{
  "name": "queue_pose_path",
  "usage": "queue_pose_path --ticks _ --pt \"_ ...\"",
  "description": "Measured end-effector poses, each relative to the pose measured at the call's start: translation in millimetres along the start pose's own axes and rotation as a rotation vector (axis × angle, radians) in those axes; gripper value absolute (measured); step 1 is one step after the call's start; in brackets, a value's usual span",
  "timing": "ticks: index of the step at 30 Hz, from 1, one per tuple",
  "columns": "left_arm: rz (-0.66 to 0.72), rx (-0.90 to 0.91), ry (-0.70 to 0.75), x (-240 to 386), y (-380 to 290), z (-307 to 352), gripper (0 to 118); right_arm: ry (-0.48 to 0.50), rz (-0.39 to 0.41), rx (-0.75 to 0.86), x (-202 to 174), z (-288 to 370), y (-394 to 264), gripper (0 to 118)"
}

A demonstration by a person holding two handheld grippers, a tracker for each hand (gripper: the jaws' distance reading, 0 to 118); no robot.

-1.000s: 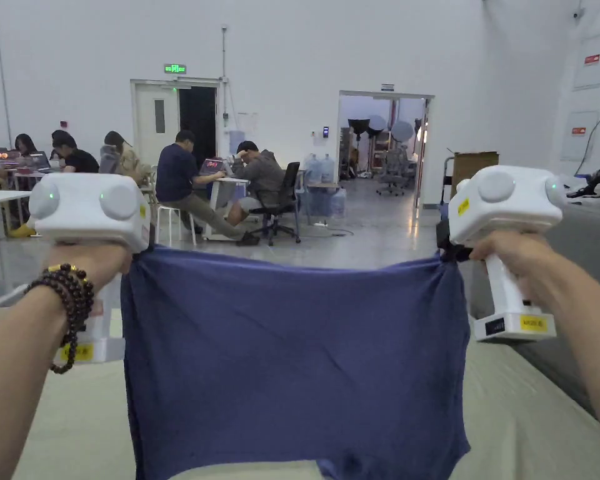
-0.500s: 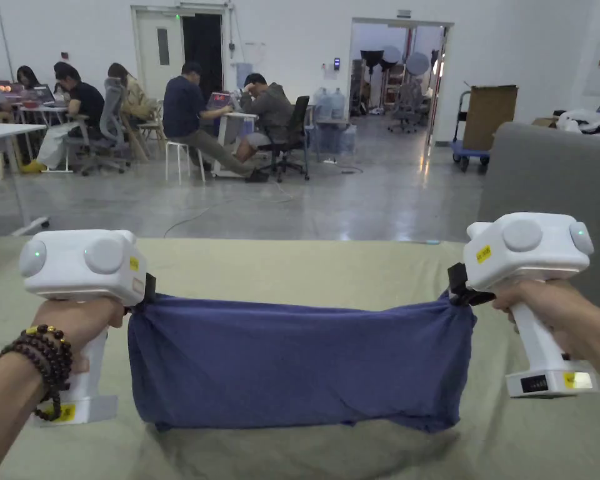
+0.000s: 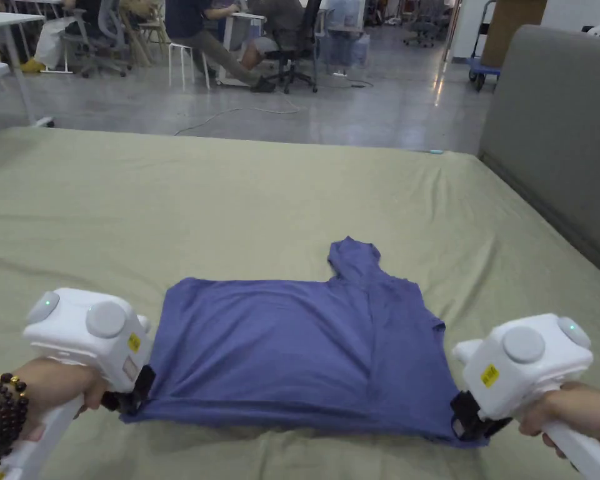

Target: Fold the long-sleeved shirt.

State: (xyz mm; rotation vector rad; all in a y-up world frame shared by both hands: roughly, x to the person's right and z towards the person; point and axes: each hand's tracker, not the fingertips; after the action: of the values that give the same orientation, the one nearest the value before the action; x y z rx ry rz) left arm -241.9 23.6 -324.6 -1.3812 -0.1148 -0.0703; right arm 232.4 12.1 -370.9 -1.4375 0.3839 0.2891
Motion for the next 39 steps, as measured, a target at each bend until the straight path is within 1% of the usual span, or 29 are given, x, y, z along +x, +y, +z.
queue_pose_path --ticks 2,4,6,8,9,10,11,12,13,14,16,17,18,19,20,21,23,24,25,27,29,32,35,36,37,38,39 --pt "-0.031 -0.065 -0.035 -2.5 -17.6 0.9 1 0.041 0.041 -0.063 -4.2 -9.5 -19.3 0" --pt "-0.042 -0.087 -0.041 -3.9 -29.1 1.4 1 0.045 0.064 -0.111 -7.4 -16.6 -33.9 0" --pt "-0.053 -0.093 -0.048 -3.7 -33.0 1.8 1 0.038 0.057 -0.106 -5.0 -22.3 -35.7 0" --pt "-0.031 -0.079 -0.052 -3.9 -30.3 2.7 1 0.042 0.022 -0.088 -2.7 -20.8 -33.8 0" --pt "-0.020 -0.058 -0.051 -4.2 -27.1 4.8 6 0.036 0.012 -0.073 -1.8 -17.5 -31.2 0" --pt "-0.022 -0.032 -0.056 -4.4 -24.1 8.9 25 0.031 0.012 -0.039 0.1 -12.2 -29.3 7" --pt "-0.031 -0.007 -0.056 -4.3 -22.1 13.3 52 0.024 0.003 -0.022 -0.1 -4.3 -31.8 27" --pt "-0.045 0.006 -0.062 -4.5 -19.1 18.3 86 0.017 0.009 -0.018 2.1 2.4 -30.8 59" --pt "-0.055 0.005 -0.067 -4.3 -17.3 21.5 114 0.017 0.012 -0.013 4.2 8.2 -30.9 101" --pt "-0.061 0.014 -0.071 -4.2 -14.5 26.6 116 0.003 0.026 0.005 6.3 14.5 -29.8 112" --pt "-0.054 0.063 -0.077 -4.1 -4.2 40.2 113 -0.032 0.029 0.096 8.6 32.4 -27.4 112" --pt "-0.038 0.089 -0.077 -4.2 1.7 42.6 112 -0.043 0.010 0.128 11.6 39.0 -22.8 112" --pt "-0.017 0.133 -0.063 -2.8 10.2 45.6 104 -0.056 -0.019 0.157 14.6 43.9 -16.9 109" --pt "-0.001 0.198 -0.048 -1.3 16.4 48.9 69 -0.071 -0.065 0.189 14.8 47.0 -11.5 85" --pt "0.001 0.259 -0.024 1.3 23.3 51.0 19 -0.072 -0.102 0.228 17.1 49.3 -6.0 39" --pt "-0.007 0.294 -0.004 5.0 30.9 46.7 0 -0.058 -0.114 0.249 18.9 48.6 1.2 0" --pt "-0.016 0.309 0.033 13.4 47.6 40.3 0 -0.024 -0.124 0.226 23.4 40.2 17.8 0" --pt "-0.019 0.305 0.020 16.5 57.2 36.9 0 0.013 -0.099 0.209 25.1 35.8 28.2 0" --pt "-0.017 0.300 0.007 16.8 66.6 30.1 0 0.027 -0.089 0.195 26.7 32.4 39.2 0" --pt "-0.004 0.296 -0.030 19.3 89.2 21.5 0 -0.008 -0.085 0.200 27.4 26.0 69.0 0" --pt "-0.016 0.299 -0.017 20.9 112.5 10.7 0 -0.046 -0.063 0.227 35.0 26.3 108.8 0" --pt "-0.077 0.324 0.011 20.1 147.8 -0.5 0 -0.049 -0.099 0.295 51.0 24.0 182.3 0" --pt "-0.063 0.356 0.006 10.3 175.7 -14.9 0 -0.054 -0.134 0.327 67.6 11.8 260.9 0" --pt "-0.043 0.366 -0.018 5.2 184.6 -17.1 0 -0.055 -0.139 0.342 73.5 5.7 288.0 0" --pt "-0.020 0.383 -0.033 -0.5 193.1 -22.6 0 -0.066 -0.155 0.356 79.0 -0.3 313.4 5" --pt "-0.017 0.390 -0.039 -5.0 199.1 -24.1 0 -0.076 -0.163 0.364 83.8 -6.9 336.2 20" --pt "-0.017 0.401 -0.043 -8.9 203.1 -23.9 0 -0.096 -0.170 0.363 85.5 -15.1 356.1 40"
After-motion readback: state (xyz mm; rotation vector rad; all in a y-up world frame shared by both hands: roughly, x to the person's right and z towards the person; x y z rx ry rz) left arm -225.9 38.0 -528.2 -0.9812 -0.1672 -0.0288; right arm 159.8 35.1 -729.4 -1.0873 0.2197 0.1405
